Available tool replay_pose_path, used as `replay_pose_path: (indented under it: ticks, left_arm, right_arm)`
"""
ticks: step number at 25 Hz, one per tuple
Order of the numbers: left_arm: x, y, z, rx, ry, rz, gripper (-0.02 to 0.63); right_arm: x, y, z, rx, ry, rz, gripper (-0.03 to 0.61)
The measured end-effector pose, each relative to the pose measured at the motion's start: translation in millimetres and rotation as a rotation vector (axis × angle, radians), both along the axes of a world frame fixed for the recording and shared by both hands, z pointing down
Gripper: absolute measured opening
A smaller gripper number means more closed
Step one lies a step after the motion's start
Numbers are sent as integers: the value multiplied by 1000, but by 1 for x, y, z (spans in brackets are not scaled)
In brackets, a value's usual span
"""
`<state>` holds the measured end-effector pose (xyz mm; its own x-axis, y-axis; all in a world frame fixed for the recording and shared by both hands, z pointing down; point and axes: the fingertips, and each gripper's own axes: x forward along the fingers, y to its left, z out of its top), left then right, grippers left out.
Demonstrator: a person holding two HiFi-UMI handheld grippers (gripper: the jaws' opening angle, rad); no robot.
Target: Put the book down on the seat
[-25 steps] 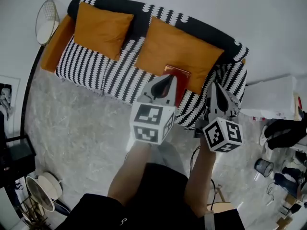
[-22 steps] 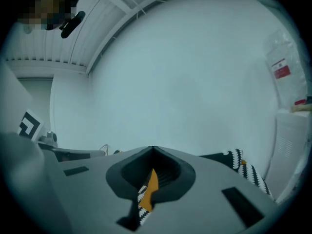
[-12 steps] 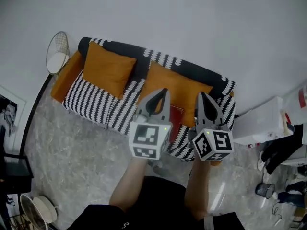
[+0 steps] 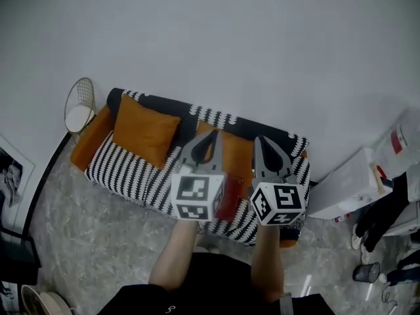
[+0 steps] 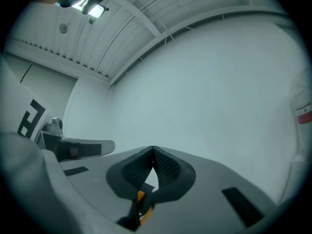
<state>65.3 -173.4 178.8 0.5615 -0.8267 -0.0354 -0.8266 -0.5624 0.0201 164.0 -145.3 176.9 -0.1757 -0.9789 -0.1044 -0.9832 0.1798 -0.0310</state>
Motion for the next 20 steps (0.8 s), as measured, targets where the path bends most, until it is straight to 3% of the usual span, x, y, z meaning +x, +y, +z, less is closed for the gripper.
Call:
replay_pose_path:
  ticks: [10, 20]
  left_arm:
    - [17, 2, 5, -24, -1, 44, 11]
    - [10, 0, 8, -34, -11, 45, 11]
  right_arm:
    - [10, 2, 20, -103, 58, 70, 11]
    - [5, 4, 20, -101, 61, 66, 10]
